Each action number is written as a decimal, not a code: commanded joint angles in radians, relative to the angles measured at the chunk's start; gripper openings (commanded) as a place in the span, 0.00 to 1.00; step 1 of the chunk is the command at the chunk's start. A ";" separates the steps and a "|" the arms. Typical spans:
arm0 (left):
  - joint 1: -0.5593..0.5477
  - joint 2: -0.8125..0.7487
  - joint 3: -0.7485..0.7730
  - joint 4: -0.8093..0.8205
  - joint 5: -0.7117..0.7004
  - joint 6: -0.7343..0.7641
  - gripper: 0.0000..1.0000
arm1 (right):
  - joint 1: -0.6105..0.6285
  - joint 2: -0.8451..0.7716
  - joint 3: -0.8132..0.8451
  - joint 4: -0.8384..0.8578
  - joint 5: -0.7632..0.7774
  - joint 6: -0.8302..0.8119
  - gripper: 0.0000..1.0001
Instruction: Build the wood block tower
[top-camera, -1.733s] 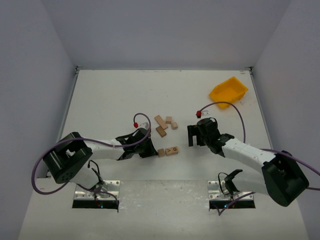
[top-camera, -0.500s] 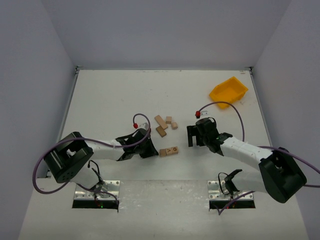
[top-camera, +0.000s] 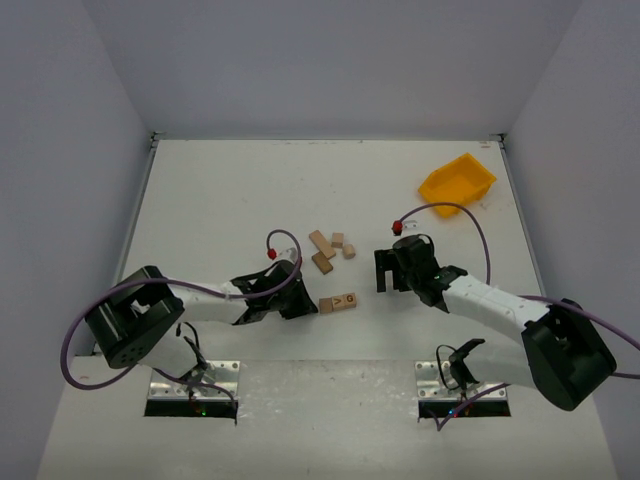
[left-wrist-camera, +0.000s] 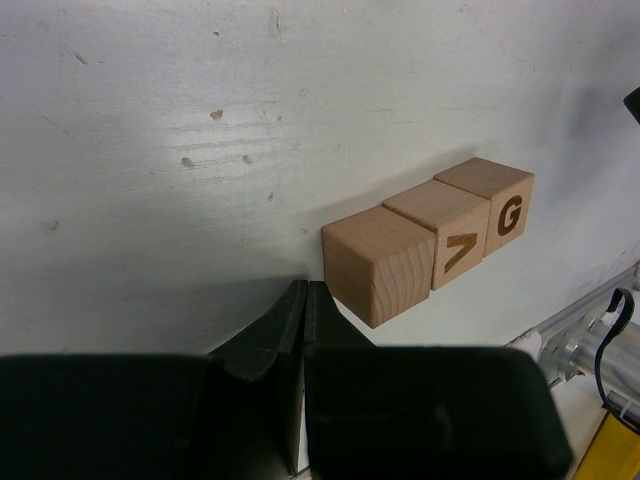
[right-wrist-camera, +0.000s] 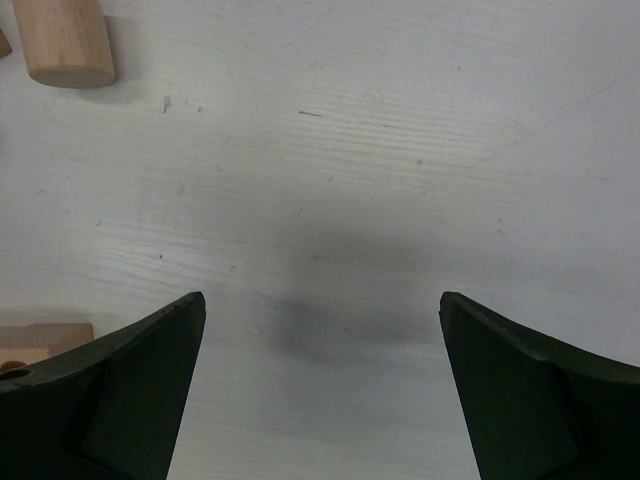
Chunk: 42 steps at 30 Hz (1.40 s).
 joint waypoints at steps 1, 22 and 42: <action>-0.015 0.007 0.019 0.047 -0.003 -0.002 0.00 | -0.007 -0.024 0.021 0.014 0.028 0.018 0.99; -0.017 -0.068 0.059 -0.091 -0.084 0.019 0.00 | -0.006 -0.032 0.018 0.014 0.035 0.015 0.99; 0.316 -0.383 0.439 -0.390 -0.588 0.260 1.00 | 0.029 -0.016 0.194 0.103 -0.270 -0.187 0.99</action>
